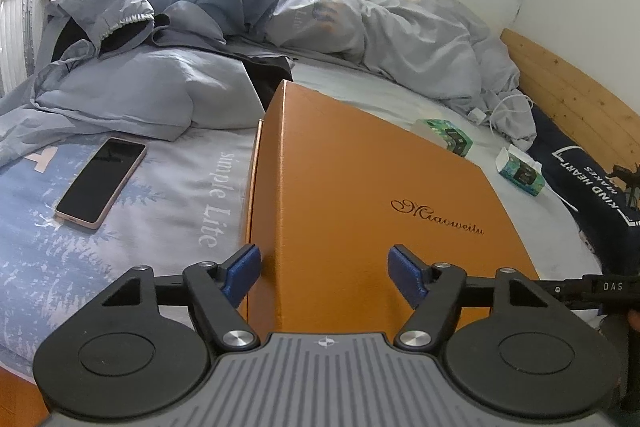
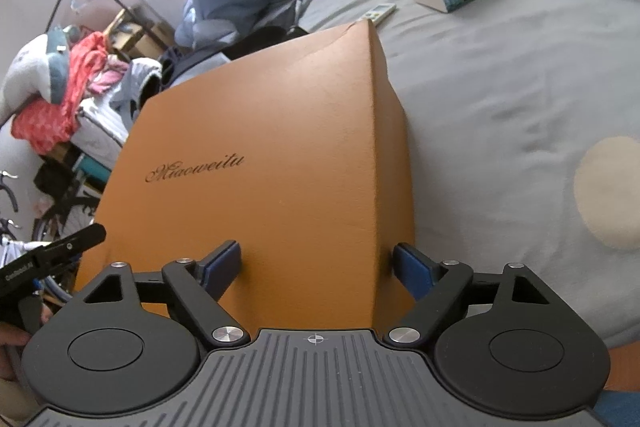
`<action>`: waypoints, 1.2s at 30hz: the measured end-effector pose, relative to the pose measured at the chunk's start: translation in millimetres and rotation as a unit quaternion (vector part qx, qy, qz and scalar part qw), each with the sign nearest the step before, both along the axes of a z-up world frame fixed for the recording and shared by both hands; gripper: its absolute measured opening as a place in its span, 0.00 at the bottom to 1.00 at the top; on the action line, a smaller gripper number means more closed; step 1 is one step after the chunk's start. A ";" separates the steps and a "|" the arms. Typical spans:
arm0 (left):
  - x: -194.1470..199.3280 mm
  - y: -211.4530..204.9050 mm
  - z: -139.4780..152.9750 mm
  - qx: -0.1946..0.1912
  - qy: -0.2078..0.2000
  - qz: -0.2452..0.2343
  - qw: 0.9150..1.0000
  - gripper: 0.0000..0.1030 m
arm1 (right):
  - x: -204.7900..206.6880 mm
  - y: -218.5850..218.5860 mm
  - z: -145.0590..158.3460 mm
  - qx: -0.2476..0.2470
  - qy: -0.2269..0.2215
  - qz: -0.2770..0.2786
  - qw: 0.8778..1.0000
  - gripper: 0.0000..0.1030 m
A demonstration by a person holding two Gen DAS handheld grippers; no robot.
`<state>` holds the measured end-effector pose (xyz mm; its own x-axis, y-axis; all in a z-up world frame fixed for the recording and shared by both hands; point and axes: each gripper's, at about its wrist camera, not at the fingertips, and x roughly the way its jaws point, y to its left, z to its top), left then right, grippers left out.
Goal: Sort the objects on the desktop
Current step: 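Lower the orange lid with both grippers onto the open box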
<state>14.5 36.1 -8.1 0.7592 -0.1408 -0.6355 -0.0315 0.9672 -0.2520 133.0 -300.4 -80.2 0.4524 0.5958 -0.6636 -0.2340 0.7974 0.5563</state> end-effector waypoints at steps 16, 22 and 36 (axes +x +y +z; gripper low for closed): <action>0.9 3.0 0.5 -0.001 -0.002 0.009 1.000 0.74 | -8.9 9.2 17.7 -0.021 -0.032 0.006 0.999 0.83; 1.3 6.4 0.1 -0.006 -0.002 0.016 1.000 0.74 | -15.2 13.1 29.4 -0.030 -0.058 0.008 0.998 0.83; 4.9 9.6 -4.9 -0.001 0.016 0.017 1.000 0.75 | -13.5 21.4 32.8 -0.050 -0.084 0.017 0.995 0.83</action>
<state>19.4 45.7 -13.0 0.7433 -0.1162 -0.6588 -0.0729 0.9649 -0.2524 119.5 -279.0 -47.4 0.5426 0.5476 -0.6370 -0.3439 0.8367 0.4263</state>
